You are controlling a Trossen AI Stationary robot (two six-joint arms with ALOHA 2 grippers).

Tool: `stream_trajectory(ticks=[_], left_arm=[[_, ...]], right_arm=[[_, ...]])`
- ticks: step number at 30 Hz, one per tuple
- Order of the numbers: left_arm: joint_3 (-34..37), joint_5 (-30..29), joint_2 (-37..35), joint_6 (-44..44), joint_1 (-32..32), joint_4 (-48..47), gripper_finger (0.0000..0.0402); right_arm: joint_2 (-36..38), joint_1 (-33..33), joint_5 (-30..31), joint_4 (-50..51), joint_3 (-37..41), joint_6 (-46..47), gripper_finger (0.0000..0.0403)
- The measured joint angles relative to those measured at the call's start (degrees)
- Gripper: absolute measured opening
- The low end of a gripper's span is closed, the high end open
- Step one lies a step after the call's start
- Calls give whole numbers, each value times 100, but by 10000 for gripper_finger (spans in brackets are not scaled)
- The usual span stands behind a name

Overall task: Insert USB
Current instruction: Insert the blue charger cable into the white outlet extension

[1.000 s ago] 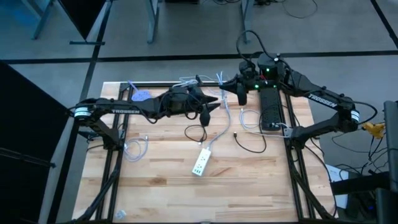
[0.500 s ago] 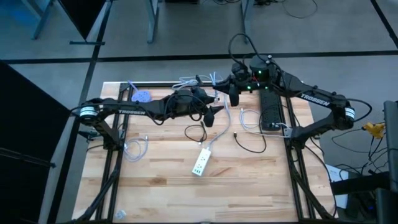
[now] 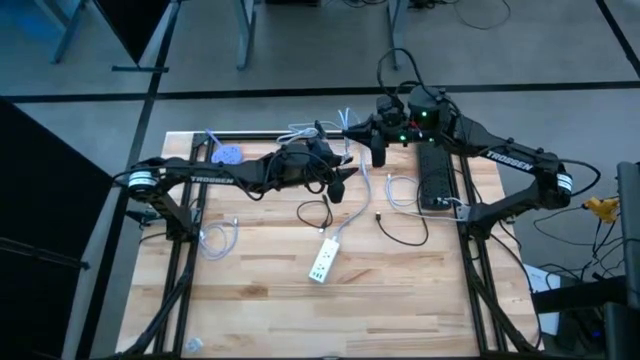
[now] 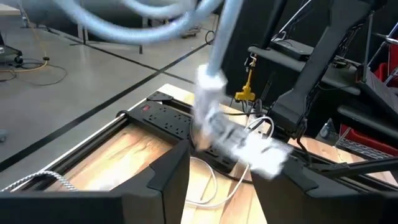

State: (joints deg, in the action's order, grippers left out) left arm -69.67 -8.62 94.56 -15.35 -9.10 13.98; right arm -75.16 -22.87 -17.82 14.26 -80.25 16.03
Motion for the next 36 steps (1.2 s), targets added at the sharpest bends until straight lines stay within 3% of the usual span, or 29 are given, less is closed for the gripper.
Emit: stream_trajectory(ticks=[9,15,19,29,33,36], left_arm=[[0,-9,-65,20,0,2,124],[0,-452,-147,268,2,-155,116],[0,-744,-234,286,0,-153,121],[0,-748,-264,290,0,-110,140],[0,-745,-264,290,0,-109,109],[0,-737,-264,292,0,-121,50]], right_arm=[[49,0,120,44,0,0,0],[49,69,118,44,0,2,0],[49,103,112,42,0,-2,0],[49,101,118,46,0,-56,0],[49,101,118,44,0,-65,0],[49,101,118,44,0,-66,0]])
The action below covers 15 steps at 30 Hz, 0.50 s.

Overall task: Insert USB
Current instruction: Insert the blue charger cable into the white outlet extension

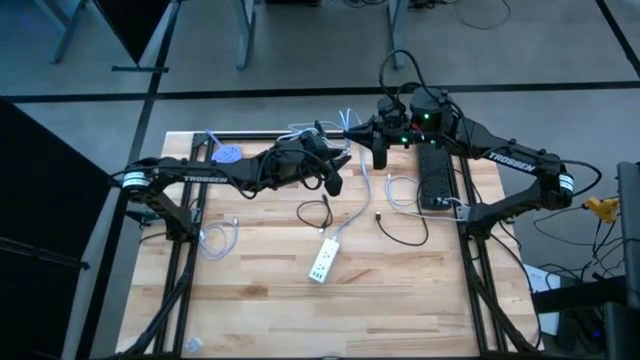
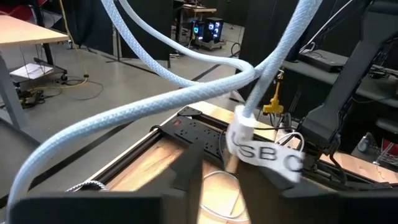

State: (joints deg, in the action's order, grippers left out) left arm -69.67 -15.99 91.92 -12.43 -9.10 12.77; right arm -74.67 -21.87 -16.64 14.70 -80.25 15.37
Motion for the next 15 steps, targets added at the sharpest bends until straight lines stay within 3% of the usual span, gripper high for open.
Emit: stream_trajectory(ticks=[3,10,15], left_arm=[[0,2,-9,-4,1,-11,9],[0,456,-166,-39,11,-302,2],[0,662,-338,-54,92,-776,1]], right_arm=[[0,0,2,-1,0,10,0],[28,-28,-2,175,0,80,6],[37,-76,18,806,0,123,51]])
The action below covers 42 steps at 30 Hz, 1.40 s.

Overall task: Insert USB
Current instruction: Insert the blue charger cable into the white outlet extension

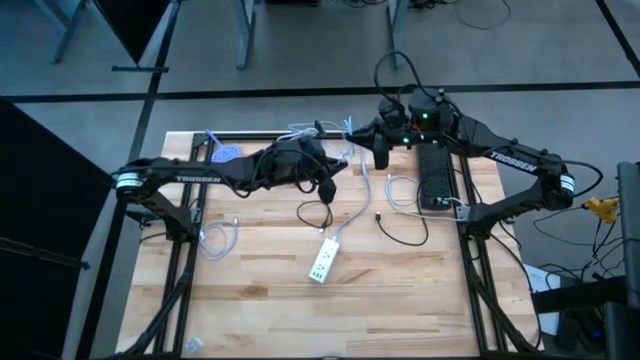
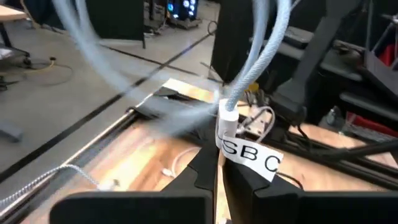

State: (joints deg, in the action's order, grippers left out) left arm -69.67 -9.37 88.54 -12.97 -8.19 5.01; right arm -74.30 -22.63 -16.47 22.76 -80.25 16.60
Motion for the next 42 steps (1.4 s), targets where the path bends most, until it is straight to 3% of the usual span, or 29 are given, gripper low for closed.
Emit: stream_trajectory(ticks=[7,12,19,27,32,38,42], left_arm=[[0,402,-228,-151,183,-457,1],[0,485,-406,-373,398,-906,0],[0,619,-652,-896,783,-1157,0],[0,715,-634,-1861,1112,-696,0],[0,749,-634,-2081,1335,-549,0],[0,1242,-619,-2340,1417,416,0],[0,1756,-619,-2643,1410,537,0]], right_arm=[[162,-3,-41,1079,0,-705,129],[545,-3,4,1914,0,-1553,150],[1018,314,-312,1876,0,-1698,145],[776,1500,-606,1479,4,-1435,120],[745,1858,-663,999,-4,-1248,105],[672,2246,-809,887,0,-1701,96],[670,2382,-721,498,0,-2268,94]])
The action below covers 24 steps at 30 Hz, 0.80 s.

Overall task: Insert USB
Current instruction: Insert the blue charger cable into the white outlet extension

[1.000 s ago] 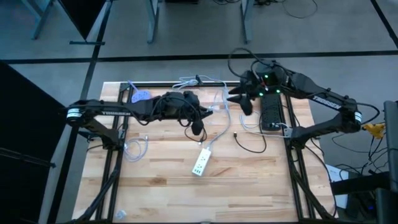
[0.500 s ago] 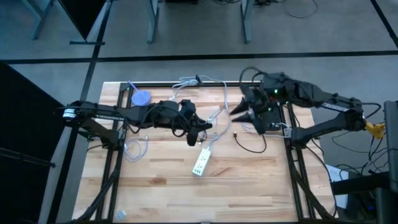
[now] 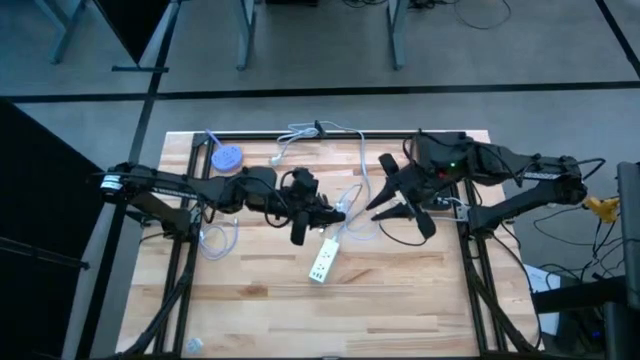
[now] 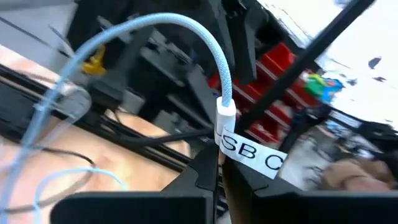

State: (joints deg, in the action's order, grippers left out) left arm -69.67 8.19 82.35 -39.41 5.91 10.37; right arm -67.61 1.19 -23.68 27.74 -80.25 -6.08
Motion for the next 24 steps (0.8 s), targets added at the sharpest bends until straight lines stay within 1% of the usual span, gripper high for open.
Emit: stream_trajectory(ticks=[4,7,12,15,18,22,24], left_arm=[[0,698,2,-394,-41,-20,0],[0,1610,2,-803,-173,0,0],[0,3371,2,-1711,-604,22,0],[0,4095,10,-2070,-894,22,0],[0,4417,72,-2235,-1141,21,0],[0,4769,206,-2320,-1327,22,0],[0,4963,251,-2399,-1358,25,0]], right_arm=[[-10,97,528,-344,0,-971,100],[-10,191,947,-454,0,-1830,107],[-126,533,1713,-747,0,-3287,117],[-309,773,2344,-1042,0,-4236,120],[-540,937,2862,-1357,0,-5134,120],[-816,1067,3190,-1752,0,-5972,112],[-924,1073,3362,-1729,-1,-6313,107]])
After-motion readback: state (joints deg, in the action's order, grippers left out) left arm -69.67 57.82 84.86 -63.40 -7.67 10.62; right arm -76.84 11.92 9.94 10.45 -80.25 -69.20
